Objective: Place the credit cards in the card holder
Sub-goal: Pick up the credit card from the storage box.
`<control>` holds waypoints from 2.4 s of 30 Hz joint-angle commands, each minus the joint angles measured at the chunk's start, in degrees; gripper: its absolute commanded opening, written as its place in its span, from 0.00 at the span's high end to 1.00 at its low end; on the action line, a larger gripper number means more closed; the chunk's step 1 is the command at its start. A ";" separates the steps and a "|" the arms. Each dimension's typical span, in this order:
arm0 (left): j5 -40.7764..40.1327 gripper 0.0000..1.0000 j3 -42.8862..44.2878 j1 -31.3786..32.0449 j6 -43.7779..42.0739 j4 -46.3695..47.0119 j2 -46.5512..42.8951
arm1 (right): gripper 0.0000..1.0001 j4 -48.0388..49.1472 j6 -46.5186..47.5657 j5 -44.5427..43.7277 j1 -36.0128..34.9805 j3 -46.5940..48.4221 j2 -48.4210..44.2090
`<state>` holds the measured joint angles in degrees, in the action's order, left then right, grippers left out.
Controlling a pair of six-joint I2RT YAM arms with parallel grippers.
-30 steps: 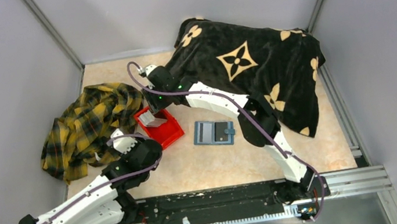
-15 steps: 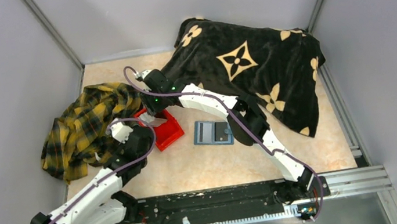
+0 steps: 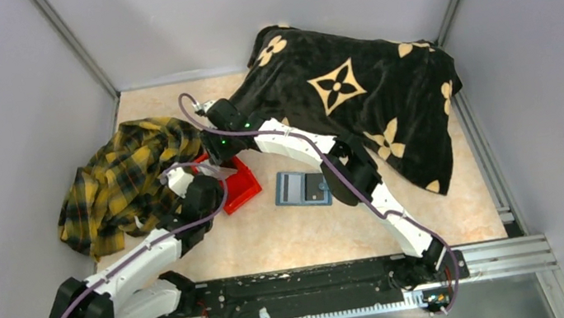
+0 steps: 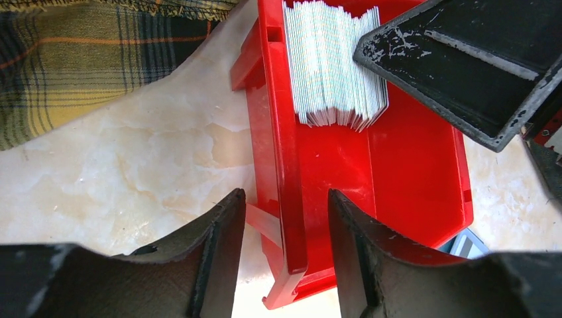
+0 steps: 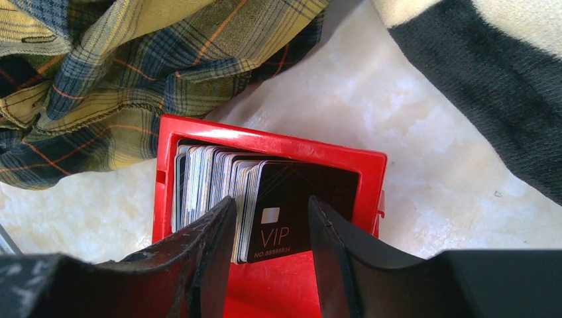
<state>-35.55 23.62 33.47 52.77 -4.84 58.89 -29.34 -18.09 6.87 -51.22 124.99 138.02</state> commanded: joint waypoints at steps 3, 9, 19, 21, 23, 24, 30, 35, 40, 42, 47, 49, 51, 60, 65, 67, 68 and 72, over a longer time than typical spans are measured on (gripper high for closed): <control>1.72 0.50 -0.41 -0.89 -1.53 3.30 1.22 | 0.57 0.04 -1.19 2.04 0.22 0.28 1.69; 1.94 0.55 -1.06 -0.95 -1.53 3.27 0.35 | 0.59 -1.15 -2.03 2.41 0.22 0.37 2.21; 2.86 0.59 -1.03 -0.93 -1.86 3.42 -0.74 | 0.60 -4.69 -1.89 0.27 -0.88 2.23 3.40; 3.05 0.60 -1.18 -0.95 -2.19 3.77 -1.00 | 0.59 -4.99 -1.87 -0.23 -1.08 2.42 3.53; 3.27 0.60 -1.38 -0.95 -2.30 4.06 -1.06 | 0.58 -5.51 -1.87 -0.52 -1.17 2.67 3.72; 3.41 0.61 -1.51 -0.95 -2.40 4.24 -1.06 | 0.58 -5.80 -1.76 -0.99 -1.35 2.86 3.83; 3.78 0.62 -1.98 -0.96 -3.29 5.43 -0.94 | 0.57 -6.49 -0.93 -2.64 -2.71 2.96 3.91; 3.95 0.62 -2.08 -1.02 -3.34 5.76 -0.89 | 0.57 -6.99 -0.85 -2.86 -3.14 3.62 4.64; 4.05 0.63 -2.34 -1.04 -3.49 6.27 -0.76 | 0.61 -7.07 -1.21 -1.96 -3.49 3.55 5.07; 3.94 0.63 -2.35 -1.11 -3.63 6.19 -0.69 | 0.66 -6.47 -1.73 -1.06 -3.49 2.91 4.71; 3.76 0.64 -2.73 -1.30 -3.76 6.01 -1.16 | 0.74 -3.59 -3.59 2.67 -3.23 -1.01 2.22; 3.60 0.65 -2.99 -1.33 -3.59 5.82 -1.59 | 0.77 -2.60 -4.22 3.97 -3.06 -2.71 1.15; 3.55 0.65 -3.26 -1.52 -3.40 5.66 -1.90 | 0.79 -1.55 -4.84 5.15 -2.82 -4.42 -0.04; 3.49 0.65 -2.73 -1.93 -4.09 4.05 -2.28 | 0.87 1.29 -6.15 6.83 -2.80 -9.15 -5.19; 3.39 0.65 -2.43 -2.17 -4.61 3.27 -2.81 | 0.87 1.51 -6.42 6.60 -2.95 -10.04 -6.98; 3.42 0.65 -2.45 -2.26 -4.61 3.10 -2.99 | 0.88 1.50 -6.43 6.51 -3.09 -10.37 -7.35; 3.47 0.65 -2.48 -2.25 -4.69 2.96 -3.07 | 0.88 1.52 -6.43 6.38 -3.16 -10.47 -7.52; 3.60 0.65 -2.64 -2.36 -4.72 3.01 -3.26 | 0.90 1.68 -6.48 5.75 -3.27 -10.72 -8.20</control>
<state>-32.53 20.95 31.64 48.75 -2.28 56.55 -24.49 -23.64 10.02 -52.49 115.74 133.19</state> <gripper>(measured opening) 0.357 0.156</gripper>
